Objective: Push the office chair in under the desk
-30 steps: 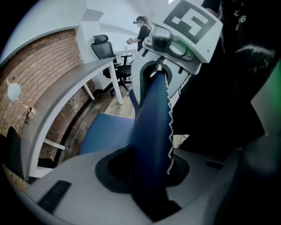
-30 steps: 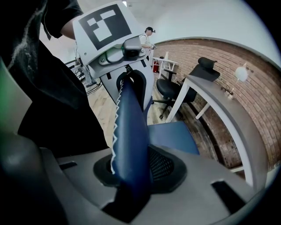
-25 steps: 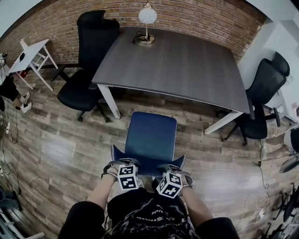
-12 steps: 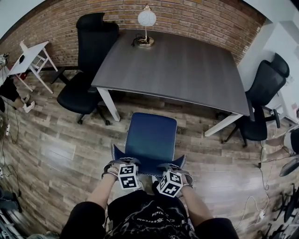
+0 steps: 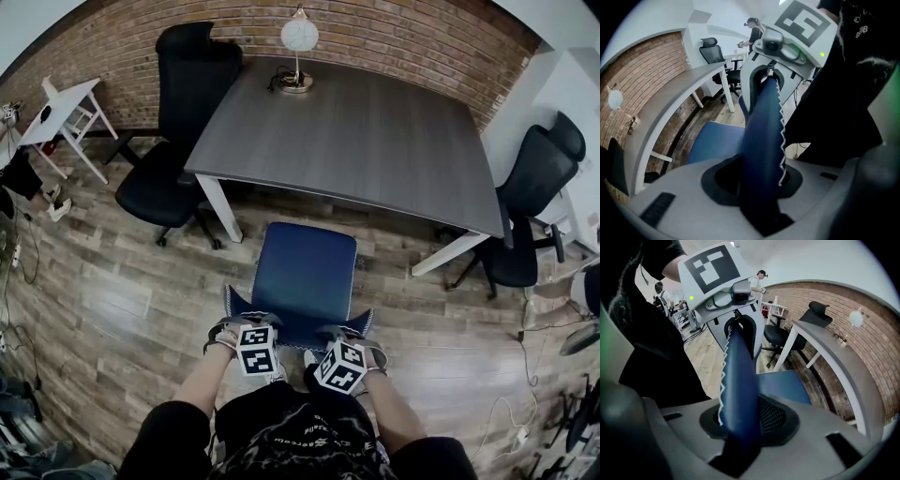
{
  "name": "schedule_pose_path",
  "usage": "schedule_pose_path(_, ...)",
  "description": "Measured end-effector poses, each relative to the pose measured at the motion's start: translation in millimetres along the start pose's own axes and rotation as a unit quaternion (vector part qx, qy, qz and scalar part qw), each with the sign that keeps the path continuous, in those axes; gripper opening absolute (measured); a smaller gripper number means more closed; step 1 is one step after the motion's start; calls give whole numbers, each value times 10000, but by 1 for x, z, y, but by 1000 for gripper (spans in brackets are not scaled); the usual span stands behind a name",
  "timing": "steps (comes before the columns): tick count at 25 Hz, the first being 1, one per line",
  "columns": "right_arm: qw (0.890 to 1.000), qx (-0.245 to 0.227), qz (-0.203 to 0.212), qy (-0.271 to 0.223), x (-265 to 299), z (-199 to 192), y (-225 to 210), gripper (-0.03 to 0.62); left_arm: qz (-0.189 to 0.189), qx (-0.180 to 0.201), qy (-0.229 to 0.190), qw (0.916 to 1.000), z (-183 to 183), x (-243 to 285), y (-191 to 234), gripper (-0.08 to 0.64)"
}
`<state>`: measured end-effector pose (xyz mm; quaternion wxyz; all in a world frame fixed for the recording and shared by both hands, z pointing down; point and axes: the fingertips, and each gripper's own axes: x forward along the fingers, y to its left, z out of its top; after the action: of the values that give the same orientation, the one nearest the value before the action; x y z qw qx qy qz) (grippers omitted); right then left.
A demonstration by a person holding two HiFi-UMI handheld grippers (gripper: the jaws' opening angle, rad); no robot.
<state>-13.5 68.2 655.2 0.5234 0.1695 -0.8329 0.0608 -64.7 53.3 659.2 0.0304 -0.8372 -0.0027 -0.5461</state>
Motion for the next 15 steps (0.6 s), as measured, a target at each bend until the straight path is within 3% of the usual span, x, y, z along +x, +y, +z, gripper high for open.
schedule_pose_path(15, 10000, -46, -4, 5, 2, -1, -24, 103, -19, -62, 35, 10000, 6, 5, 22, 126)
